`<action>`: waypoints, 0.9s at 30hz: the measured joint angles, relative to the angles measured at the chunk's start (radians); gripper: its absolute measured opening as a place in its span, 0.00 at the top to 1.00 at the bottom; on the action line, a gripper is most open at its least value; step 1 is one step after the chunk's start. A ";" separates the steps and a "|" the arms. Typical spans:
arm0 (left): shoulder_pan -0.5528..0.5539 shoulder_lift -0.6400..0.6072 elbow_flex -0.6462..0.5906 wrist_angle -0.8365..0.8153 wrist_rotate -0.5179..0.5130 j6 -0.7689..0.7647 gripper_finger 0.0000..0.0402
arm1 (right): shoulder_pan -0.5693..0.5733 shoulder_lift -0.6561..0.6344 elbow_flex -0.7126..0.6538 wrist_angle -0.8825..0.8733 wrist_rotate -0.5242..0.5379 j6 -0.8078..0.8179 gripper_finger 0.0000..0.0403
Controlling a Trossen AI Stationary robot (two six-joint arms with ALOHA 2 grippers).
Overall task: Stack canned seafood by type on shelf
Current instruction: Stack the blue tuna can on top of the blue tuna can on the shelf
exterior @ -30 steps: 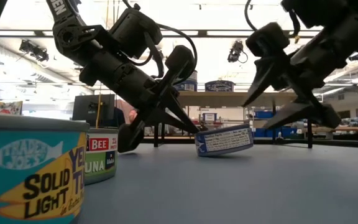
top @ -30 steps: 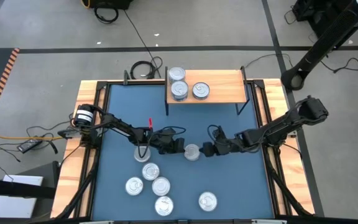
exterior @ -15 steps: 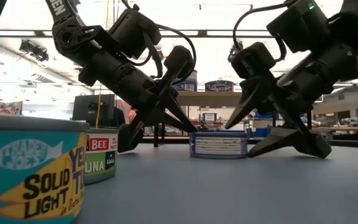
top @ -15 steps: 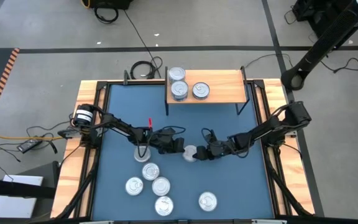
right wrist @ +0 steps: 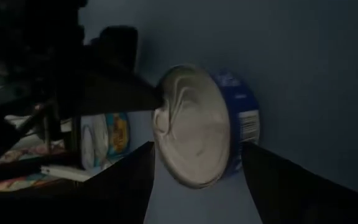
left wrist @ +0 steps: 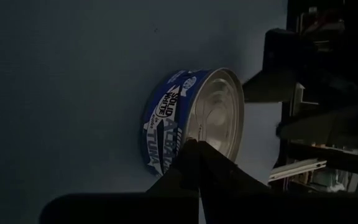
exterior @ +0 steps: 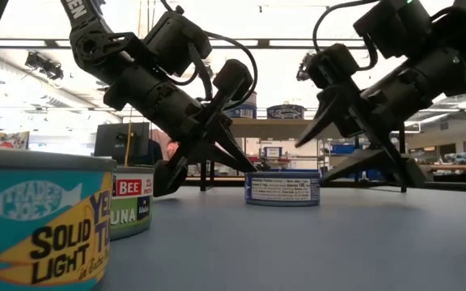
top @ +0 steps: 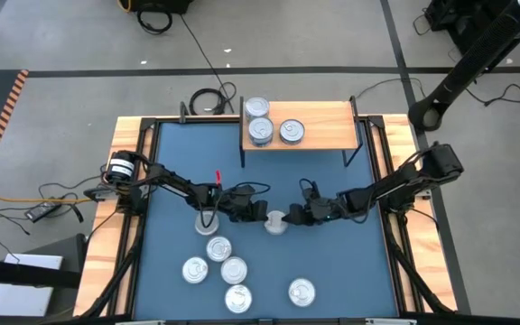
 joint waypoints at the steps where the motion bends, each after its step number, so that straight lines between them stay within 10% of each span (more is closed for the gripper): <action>1: 0.000 0.000 0.000 -0.003 0.000 0.002 1.00 | -0.001 -0.001 0.000 -0.016 0.001 0.000 0.39; 27: 0.005 0.013 0.001 -0.022 0.005 0.028 1.00 | 0.002 0.019 -0.002 -0.040 0.027 0.001 0.39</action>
